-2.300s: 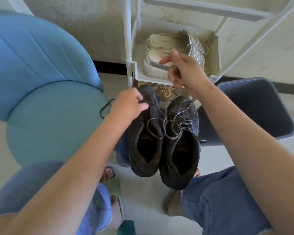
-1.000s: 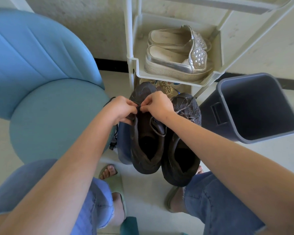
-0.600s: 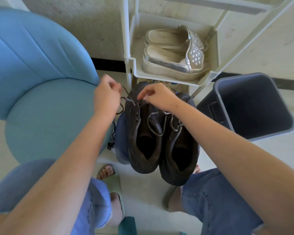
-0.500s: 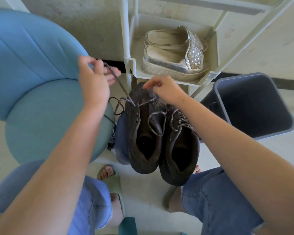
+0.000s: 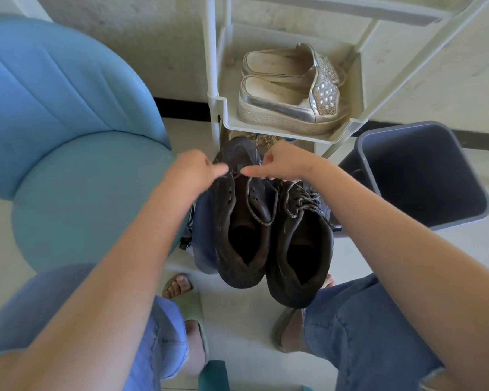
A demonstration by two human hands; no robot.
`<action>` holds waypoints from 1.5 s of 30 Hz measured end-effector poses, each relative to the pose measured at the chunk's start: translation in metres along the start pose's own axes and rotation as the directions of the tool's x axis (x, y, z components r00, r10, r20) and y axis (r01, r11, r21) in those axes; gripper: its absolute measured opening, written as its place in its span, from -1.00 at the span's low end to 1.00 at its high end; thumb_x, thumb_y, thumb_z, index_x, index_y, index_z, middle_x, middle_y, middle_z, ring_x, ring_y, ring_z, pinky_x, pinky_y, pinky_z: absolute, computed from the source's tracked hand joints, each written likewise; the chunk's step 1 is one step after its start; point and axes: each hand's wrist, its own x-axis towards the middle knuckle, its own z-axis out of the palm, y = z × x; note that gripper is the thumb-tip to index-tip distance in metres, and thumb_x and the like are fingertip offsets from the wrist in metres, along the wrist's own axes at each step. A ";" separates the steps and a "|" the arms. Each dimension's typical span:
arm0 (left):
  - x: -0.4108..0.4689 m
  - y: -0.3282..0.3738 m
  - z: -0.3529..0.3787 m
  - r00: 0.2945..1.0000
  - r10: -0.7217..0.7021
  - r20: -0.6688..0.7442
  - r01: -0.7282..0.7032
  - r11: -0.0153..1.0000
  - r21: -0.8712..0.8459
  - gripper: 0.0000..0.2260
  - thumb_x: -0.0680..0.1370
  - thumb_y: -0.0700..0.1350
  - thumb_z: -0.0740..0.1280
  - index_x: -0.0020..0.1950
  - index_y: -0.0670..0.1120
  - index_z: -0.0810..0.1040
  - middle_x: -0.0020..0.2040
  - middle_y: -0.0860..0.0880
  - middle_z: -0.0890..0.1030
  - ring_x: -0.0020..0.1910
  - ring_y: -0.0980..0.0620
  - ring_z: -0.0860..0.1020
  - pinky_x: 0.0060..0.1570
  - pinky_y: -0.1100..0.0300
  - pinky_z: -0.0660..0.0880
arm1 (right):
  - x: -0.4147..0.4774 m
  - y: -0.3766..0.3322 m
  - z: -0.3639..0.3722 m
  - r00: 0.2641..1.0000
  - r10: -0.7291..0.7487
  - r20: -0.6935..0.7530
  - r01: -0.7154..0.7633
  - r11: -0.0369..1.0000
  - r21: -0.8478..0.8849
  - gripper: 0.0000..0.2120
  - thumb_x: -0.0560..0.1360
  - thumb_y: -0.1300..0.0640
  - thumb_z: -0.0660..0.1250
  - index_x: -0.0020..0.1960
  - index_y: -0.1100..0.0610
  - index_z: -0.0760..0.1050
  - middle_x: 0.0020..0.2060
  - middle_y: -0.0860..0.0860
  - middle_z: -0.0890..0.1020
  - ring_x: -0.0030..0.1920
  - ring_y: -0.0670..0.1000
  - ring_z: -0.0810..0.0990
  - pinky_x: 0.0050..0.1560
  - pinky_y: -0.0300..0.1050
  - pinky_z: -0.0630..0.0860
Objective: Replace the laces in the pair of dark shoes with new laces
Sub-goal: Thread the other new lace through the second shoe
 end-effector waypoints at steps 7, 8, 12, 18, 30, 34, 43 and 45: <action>0.010 -0.008 0.018 0.995 0.043 0.086 -0.054 0.989 0.138 -0.78 0.57 0.00 0.30 -0.02 -0.17 0.50 0.04 -0.19 0.58 0.04 -0.16 0.53 0.00 0.06 0.42 | 0.005 -0.008 0.010 0.998 -0.047 -0.049 0.056 0.976 0.211 -0.84 0.54 0.17 0.29 -0.13 0.22 0.57 -0.37 0.01 0.58 -0.44 -0.06 0.49 -0.48 -0.37 0.43; 0.010 -0.007 0.018 0.995 0.069 0.070 -0.074 0.995 0.070 -0.80 0.59 -0.04 0.28 -0.01 -0.18 0.51 0.02 -0.20 0.58 0.01 -0.16 0.53 0.00 0.06 0.43 | 0.006 -0.007 0.008 0.999 -0.038 -0.031 0.045 0.971 0.235 -0.80 0.56 0.12 0.28 -0.12 0.22 0.57 -0.35 0.00 0.59 -0.42 -0.06 0.51 -0.48 -0.35 0.45; 0.007 0.000 0.002 0.965 0.039 -0.261 -0.149 0.896 -0.418 -0.80 0.63 -0.14 0.15 -0.20 -0.05 0.41 -0.19 -0.03 0.58 -0.30 0.00 0.43 -0.23 0.14 0.40 | -0.002 0.001 -0.003 0.964 0.013 0.265 -0.037 0.995 0.088 -0.66 0.57 -0.11 0.24 -0.08 0.17 0.55 -0.16 0.06 0.64 -0.24 -0.02 0.60 -0.32 -0.24 0.57; 0.008 -0.001 -0.020 0.884 -0.126 -0.450 -0.237 0.710 -0.663 -0.78 0.62 -0.16 0.07 -0.23 0.00 0.28 -0.31 0.08 0.55 -0.44 0.09 0.35 -0.38 0.27 0.35 | -0.013 0.005 -0.016 0.852 0.008 0.523 0.136 0.962 -0.236 -0.80 0.40 -0.13 0.46 -0.04 -0.09 0.56 0.00 -0.22 0.55 0.13 -0.04 0.48 0.32 0.08 0.33; -0.004 0.012 -0.034 0.749 -0.185 -0.636 -0.457 0.550 -0.699 -0.79 0.59 -0.17 0.14 -0.24 -0.01 0.30 -0.37 0.06 0.37 -0.42 0.10 0.31 -0.38 0.25 0.24 | 0.001 0.014 -0.013 0.998 -0.054 -0.012 0.055 0.929 0.365 -0.44 0.50 0.36 0.32 0.43 0.13 0.23 -0.01 0.21 0.61 -0.32 -0.03 0.64 -0.25 -0.21 0.61; -0.022 0.025 -0.053 0.662 -0.132 -0.737 -0.669 0.339 -0.661 -0.85 0.61 -0.14 0.14 -0.17 -0.02 0.30 -0.20 0.05 0.42 -0.32 -0.04 0.30 -0.45 0.31 0.20 | 0.003 0.009 -0.010 0.998 -0.061 -0.033 0.067 0.973 0.219 -0.49 0.52 0.37 0.18 0.44 0.15 0.29 0.01 0.05 0.58 -0.35 -0.05 0.63 -0.32 -0.28 0.59; -0.026 0.040 -0.041 0.926 0.154 -0.344 -0.374 0.256 -0.891 -0.79 0.67 -0.10 0.08 -0.16 -0.06 0.32 -0.55 0.10 0.37 -0.59 0.16 0.14 -0.56 0.33 0.05 | 0.000 -0.005 -0.009 0.976 -0.196 -0.097 0.219 0.895 0.389 -0.79 0.56 0.23 0.26 0.18 0.14 0.52 -0.14 0.07 0.62 -0.32 -0.03 0.56 -0.29 -0.23 0.60; -0.028 0.041 -0.042 0.919 0.156 -0.361 -0.386 0.177 -0.905 -0.79 0.67 -0.09 0.09 -0.16 -0.06 0.32 -0.54 0.10 0.36 -0.58 0.16 0.14 -0.55 0.33 0.05 | -0.002 -0.013 -0.006 0.945 -0.325 -0.043 0.316 0.871 0.377 -0.70 0.52 0.06 0.37 0.24 0.00 0.48 -0.13 0.00 0.60 -0.34 -0.15 0.53 -0.31 -0.30 0.54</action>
